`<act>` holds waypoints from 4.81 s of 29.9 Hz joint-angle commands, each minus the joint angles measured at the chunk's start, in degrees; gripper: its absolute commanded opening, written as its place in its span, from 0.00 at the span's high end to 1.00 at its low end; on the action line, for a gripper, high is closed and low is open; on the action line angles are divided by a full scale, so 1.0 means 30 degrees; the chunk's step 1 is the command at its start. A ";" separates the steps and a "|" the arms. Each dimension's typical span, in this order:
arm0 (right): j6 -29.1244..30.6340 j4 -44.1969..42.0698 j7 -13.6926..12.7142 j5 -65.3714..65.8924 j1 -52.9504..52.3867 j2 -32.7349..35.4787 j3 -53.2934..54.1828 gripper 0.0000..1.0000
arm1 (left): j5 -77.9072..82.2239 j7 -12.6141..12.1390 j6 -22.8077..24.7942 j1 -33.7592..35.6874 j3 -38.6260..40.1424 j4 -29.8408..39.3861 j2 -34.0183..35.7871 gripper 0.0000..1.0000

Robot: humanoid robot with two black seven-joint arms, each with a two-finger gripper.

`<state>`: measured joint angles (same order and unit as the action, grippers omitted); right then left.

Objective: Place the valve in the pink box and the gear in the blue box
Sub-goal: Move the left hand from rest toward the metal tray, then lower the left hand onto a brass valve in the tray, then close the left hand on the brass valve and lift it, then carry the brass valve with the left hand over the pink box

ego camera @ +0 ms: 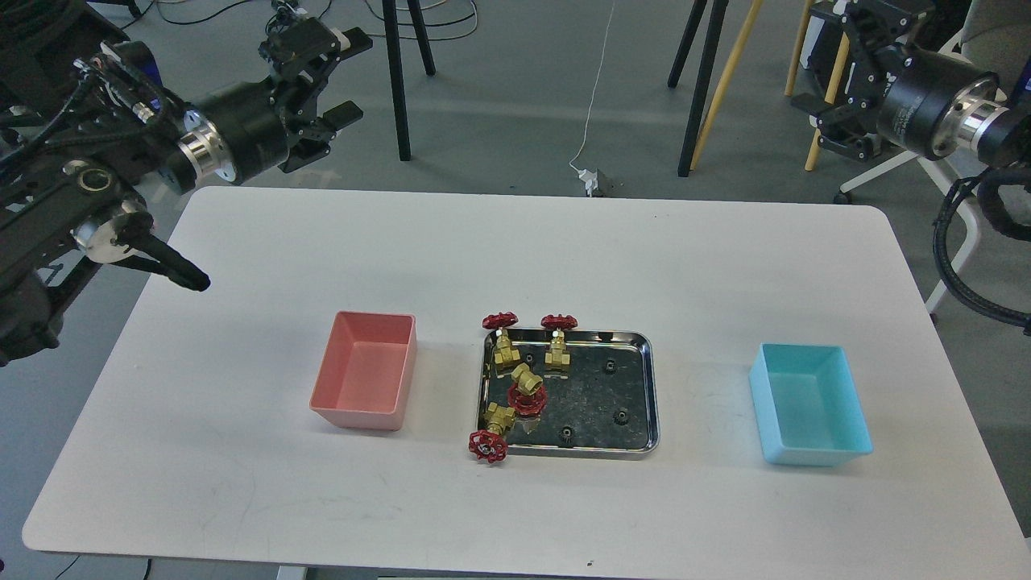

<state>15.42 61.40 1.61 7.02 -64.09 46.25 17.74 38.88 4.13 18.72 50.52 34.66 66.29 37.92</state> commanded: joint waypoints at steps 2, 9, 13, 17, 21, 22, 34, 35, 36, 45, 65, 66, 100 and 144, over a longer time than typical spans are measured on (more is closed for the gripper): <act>-0.0012 0.0101 0.0020 0.0122 0.0093 -0.0008 0.0005 0.01 | 0.0107 0.0904 -0.0029 -0.0083 -0.0099 0.0080 0.0103 0.00; -0.0012 0.0189 -0.0009 0.0093 0.0034 0.0139 0.0152 0.01 | 0.0021 0.2668 0.0117 -0.0083 0.0747 -0.0388 0.0016 0.00; -0.0012 0.0160 0.0020 0.0122 -0.0229 0.0139 0.0211 0.01 | -0.0390 0.2901 0.1314 -0.0113 0.1043 -0.2228 -0.0305 0.00; 0.0017 0.0189 -0.0038 0.0093 -0.0668 0.0139 0.0182 0.01 | 0.0367 0.5183 0.3093 -0.0084 0.0575 -0.4050 -0.1709 0.00; -0.0070 0.0160 -0.0039 0.0122 -0.1019 0.0139 0.0152 0.01 | 0.3323 0.5450 0.3093 0.0004 0.0398 -0.3963 -0.2795 0.00; -0.0158 0.0189 -0.0039 0.0093 -0.1107 0.0168 0.0152 0.01 | 0.4230 0.5480 0.2525 -0.0025 0.0369 -0.3876 -0.2941 0.00; -0.0247 0.0072 -0.0097 0.0180 -0.2806 0.0432 -0.0053 0.01 | 1.8849 0.6886 -1.0390 -0.1812 -0.4311 -0.0857 -0.4522 0.03; -0.0247 0.0014 -0.0126 0.0210 -0.3040 0.0432 -0.0082 0.01 | 1.9844 0.6857 -1.1386 -0.1841 -0.5044 -0.0858 -0.4873 0.03; -0.0247 0.0013 -0.0156 0.0326 -0.3245 0.0461 -0.0111 0.01 | 2.0985 0.6799 -1.2208 -0.1957 -0.5457 -0.0916 -0.5311 0.03; -0.0247 -0.0133 -0.0273 0.0854 -0.4448 0.0461 -0.1781 0.01 | 2.7937 0.6301 -1.4941 -0.4857 -0.6046 -0.5131 -0.7803 0.03; -0.0246 -0.0162 -0.0273 0.0883 -0.4361 0.0432 -0.1869 0.01 | 2.8708 0.6008 -1.5469 -0.6236 -0.6194 -0.9058 -1.1057 0.01; -0.0247 -0.0162 -0.0273 0.0884 -0.4360 0.0432 -0.1840 0.01 | 2.8708 0.6008 -1.5469 -0.6236 -0.6194 -0.9293 -1.1174 0.01; -0.0247 -0.0221 -0.0244 0.1586 -0.4097 0.0432 -0.1898 0.01 | 2.8708 0.5862 -1.5557 -0.6265 -0.6252 -1.0818 -1.2230 0.68; -0.0305 -0.2446 -0.0244 0.2114 -0.4126 -0.1852 -0.1928 0.01 | 2.2667 0.4279 -1.5556 -0.9780 -0.3791 -0.2849 -0.2064 0.80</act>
<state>14.61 55.27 0.88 13.23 -76.34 41.86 11.90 106.88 16.96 -27.79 21.81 23.27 58.22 31.87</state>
